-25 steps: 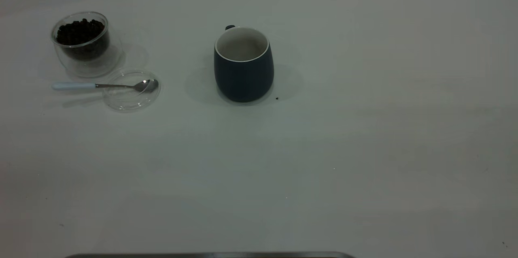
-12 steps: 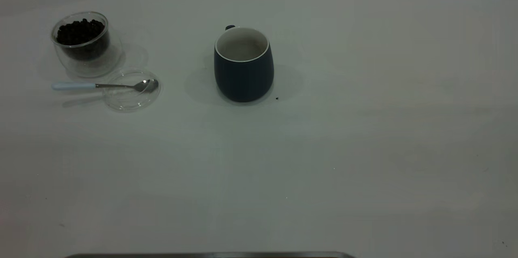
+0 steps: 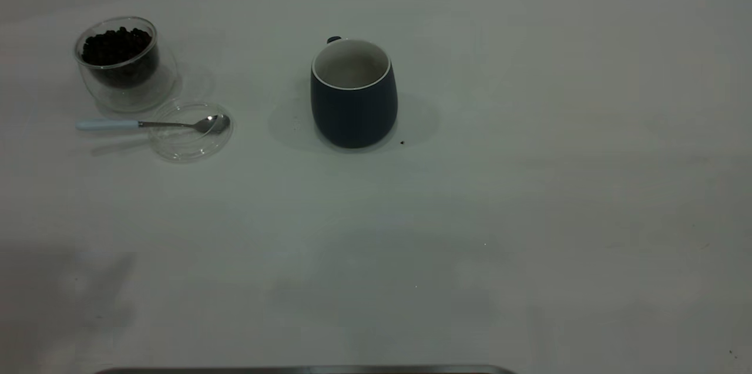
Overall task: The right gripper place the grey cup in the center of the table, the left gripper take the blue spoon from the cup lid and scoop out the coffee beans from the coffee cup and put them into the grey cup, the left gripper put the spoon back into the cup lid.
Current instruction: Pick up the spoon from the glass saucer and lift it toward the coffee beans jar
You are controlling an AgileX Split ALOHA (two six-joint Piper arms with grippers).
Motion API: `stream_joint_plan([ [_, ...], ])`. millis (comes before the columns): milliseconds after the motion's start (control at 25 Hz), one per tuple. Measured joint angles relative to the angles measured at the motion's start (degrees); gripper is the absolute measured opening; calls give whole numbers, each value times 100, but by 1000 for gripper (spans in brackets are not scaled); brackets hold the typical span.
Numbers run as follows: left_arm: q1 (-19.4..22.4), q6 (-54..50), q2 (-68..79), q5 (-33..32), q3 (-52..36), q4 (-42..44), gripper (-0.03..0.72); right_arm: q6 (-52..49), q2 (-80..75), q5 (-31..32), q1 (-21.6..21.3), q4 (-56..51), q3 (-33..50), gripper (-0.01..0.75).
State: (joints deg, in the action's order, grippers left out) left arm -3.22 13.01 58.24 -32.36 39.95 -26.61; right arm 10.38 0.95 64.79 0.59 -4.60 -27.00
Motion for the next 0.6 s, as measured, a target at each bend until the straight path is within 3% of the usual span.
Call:
stream_joint_plan([
  [120, 0, 1135, 1251, 51, 562, -969, 711, 0, 0, 0, 0, 0, 0, 461],
  [240, 160, 2245, 2355, -89, 983, -2058, 719, 0, 0, 0, 0, 0, 0, 461],
  [440, 897, 4067, 3664, -771, 1202, -3518, 718, 0, 0, 0, 0, 0, 0, 461],
  [600, 1547, 4709, 4105, -1198, 1209, -3867, 718, 0, 0, 0, 0, 0, 0, 461],
])
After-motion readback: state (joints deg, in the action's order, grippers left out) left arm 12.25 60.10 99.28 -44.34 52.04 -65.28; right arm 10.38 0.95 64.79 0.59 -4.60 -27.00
